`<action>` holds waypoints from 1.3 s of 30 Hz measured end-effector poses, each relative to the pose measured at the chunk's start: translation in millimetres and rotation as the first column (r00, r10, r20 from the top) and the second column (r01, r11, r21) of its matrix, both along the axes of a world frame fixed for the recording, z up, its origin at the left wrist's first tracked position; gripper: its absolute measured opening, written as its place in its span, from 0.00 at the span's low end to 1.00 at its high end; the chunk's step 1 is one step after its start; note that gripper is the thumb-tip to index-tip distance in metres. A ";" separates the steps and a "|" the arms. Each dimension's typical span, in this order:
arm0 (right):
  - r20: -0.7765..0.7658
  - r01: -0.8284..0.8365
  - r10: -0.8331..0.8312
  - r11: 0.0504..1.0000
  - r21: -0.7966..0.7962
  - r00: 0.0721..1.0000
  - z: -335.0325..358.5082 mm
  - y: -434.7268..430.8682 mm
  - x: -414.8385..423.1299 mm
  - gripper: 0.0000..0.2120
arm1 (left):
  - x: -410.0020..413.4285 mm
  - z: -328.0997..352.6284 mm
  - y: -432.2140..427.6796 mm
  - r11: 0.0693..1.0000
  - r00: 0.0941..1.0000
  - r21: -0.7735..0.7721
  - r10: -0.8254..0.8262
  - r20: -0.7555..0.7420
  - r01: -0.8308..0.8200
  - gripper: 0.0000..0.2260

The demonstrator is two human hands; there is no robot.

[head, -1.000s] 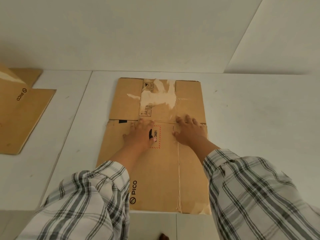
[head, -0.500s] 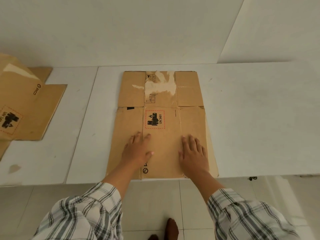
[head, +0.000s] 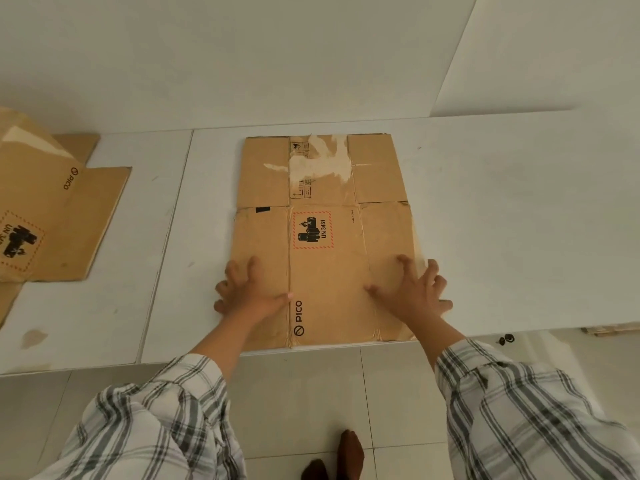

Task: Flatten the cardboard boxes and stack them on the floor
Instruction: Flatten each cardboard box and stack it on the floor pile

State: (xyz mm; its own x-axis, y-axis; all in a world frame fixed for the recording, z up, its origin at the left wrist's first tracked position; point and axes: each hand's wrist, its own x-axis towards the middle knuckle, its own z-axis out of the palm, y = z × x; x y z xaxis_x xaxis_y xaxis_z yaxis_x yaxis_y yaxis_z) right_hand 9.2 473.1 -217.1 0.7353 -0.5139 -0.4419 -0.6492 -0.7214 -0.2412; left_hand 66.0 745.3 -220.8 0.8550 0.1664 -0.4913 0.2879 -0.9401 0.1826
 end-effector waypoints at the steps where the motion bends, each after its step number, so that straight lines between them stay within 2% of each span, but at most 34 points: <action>1: -0.002 0.042 -0.042 0.999 0.000 0.999 1.8 -1.5 0.3 0.46 | -2.8 -1.2 2.2 0.998 0.998 -0.012 0.061 0.002 -0.061 0.51; 4: -0.029 0.169 -0.168 0.985 0.037 0.985 9.6 -9.9 4.6 0.52 | -8.1 0.1 7.0 0.986 0.984 -0.033 0.164 0.074 -0.162 0.55; 6: -0.051 0.254 -0.249 0.961 0.107 0.967 11.4 -20.6 5.6 0.48 | -7.0 1.7 15.5 0.954 0.953 -0.122 0.287 0.101 -0.274 0.52; 9: -0.025 0.304 -0.310 0.909 0.284 0.950 16.3 -28.8 1.3 0.34 | -2.6 5.8 26.0 0.846 0.895 -0.346 0.444 0.038 -0.405 0.36; 11: 0.055 0.290 -0.325 0.900 0.324 0.944 24.5 -23.6 -4.6 0.26 | -4.3 14.3 22.2 0.827 0.883 -0.391 0.464 0.069 -0.404 0.26; 15: 0.232 0.243 -0.273 0.958 0.150 0.934 49.3 -18.0 -17.4 0.16 | -16.5 39.3 0.4 0.851 0.858 -0.371 0.468 0.213 -0.372 0.20; 20: 0.360 0.226 -0.238 0.971 0.076 0.902 83.0 -56.7 -38.6 0.15 | -38.6 69.0 -31.5 0.852 0.837 -0.398 0.468 0.283 -0.342 0.18; 24: 0.413 0.225 -0.229 0.973 0.059 0.882 105.7 -102.2 -59.4 0.14 | -55.6 91.4 -78.0 0.856 0.840 -0.430 0.441 0.316 -0.288 0.13; 29: 0.455 0.222 -0.217 0.974 0.043 0.864 130.9 -178.6 -94.9 0.14 | -81.6 116.7 -157.4 0.864 0.840 -0.439 0.417 0.348 -0.247 0.15; 39: 0.519 0.228 -0.184 0.973 -0.022 0.835 170.9 -362.4 -165.2 0.15 | -140.3 147.4 -347.1 0.854 0.820 -0.482 0.413 0.395 -0.198 0.13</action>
